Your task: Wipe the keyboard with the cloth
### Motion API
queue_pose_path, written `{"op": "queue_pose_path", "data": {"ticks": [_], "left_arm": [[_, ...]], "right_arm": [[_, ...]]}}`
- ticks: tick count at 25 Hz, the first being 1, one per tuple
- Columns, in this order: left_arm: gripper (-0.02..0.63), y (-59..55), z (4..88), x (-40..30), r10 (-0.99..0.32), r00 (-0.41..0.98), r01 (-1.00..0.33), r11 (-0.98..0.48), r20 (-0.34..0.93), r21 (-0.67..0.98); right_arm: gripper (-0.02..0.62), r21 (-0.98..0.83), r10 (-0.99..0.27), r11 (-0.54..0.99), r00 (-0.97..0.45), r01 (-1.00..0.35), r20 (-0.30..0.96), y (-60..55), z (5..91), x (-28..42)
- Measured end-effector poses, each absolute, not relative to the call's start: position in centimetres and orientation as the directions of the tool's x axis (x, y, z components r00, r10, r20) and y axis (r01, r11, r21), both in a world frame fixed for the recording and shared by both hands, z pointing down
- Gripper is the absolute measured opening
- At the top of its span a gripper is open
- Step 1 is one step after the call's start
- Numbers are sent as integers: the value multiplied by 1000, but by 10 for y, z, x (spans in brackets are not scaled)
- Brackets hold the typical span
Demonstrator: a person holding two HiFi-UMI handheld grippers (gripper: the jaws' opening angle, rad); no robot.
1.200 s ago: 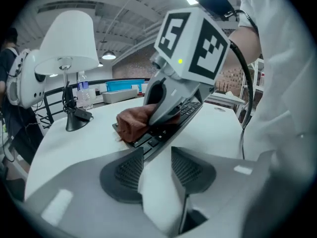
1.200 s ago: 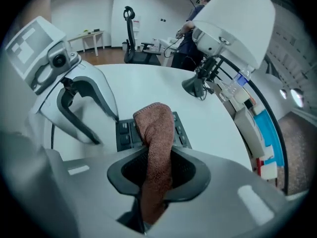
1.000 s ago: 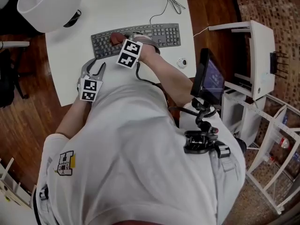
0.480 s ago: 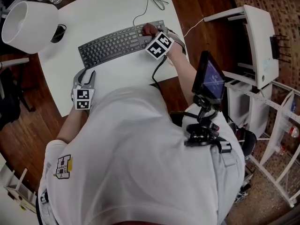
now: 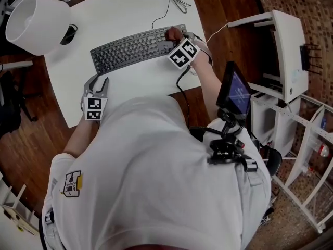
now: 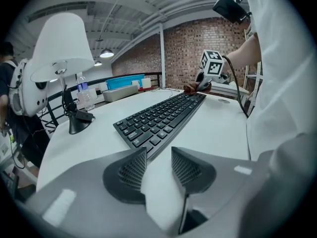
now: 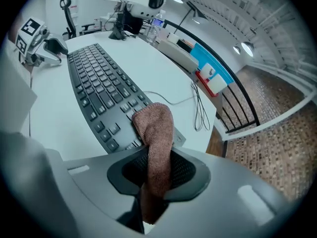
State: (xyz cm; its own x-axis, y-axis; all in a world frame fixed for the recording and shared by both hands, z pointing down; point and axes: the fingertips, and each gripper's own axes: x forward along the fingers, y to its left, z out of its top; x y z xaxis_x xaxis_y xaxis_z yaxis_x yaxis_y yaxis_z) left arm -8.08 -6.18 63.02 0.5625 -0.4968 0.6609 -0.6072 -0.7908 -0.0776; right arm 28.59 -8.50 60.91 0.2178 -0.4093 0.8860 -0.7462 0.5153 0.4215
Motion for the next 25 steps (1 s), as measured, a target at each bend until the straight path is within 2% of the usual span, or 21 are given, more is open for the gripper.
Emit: {"op": "queue_pose_path", "data": {"ticks": [4, 8, 11, 14, 19, 25], "left_arm": [[155, -60, 628, -67, -486, 587, -602, -797, 648, -53], [155, -57, 613, -52, -481, 613, -594, -803, 626, -36], [155, -54, 611, -67, -492, 620, -608, -793, 611, -21], [155, -50, 622, -92, -494, 619, -620, -785, 610, -5], [155, -51, 627, -98, -485, 616, -611, -791, 621, -12], [155, -58, 622, -82, -473, 589, -598, -801, 655, -42]], "right_arm": [[87, 405, -461, 606, 113, -685, 880, -98, 592, 215], [87, 359, -486, 729, -72, -583, 871, -115, 571, 106], [87, 329, -455, 825, -193, -460, 870, -117, 574, 6], [87, 298, -394, 885, -234, -359, 889, -113, 601, -66], [86, 281, -366, 893, -203, -352, 908, -112, 623, -70], [87, 310, -398, 835, -109, -455, 911, -110, 612, 28]]}}
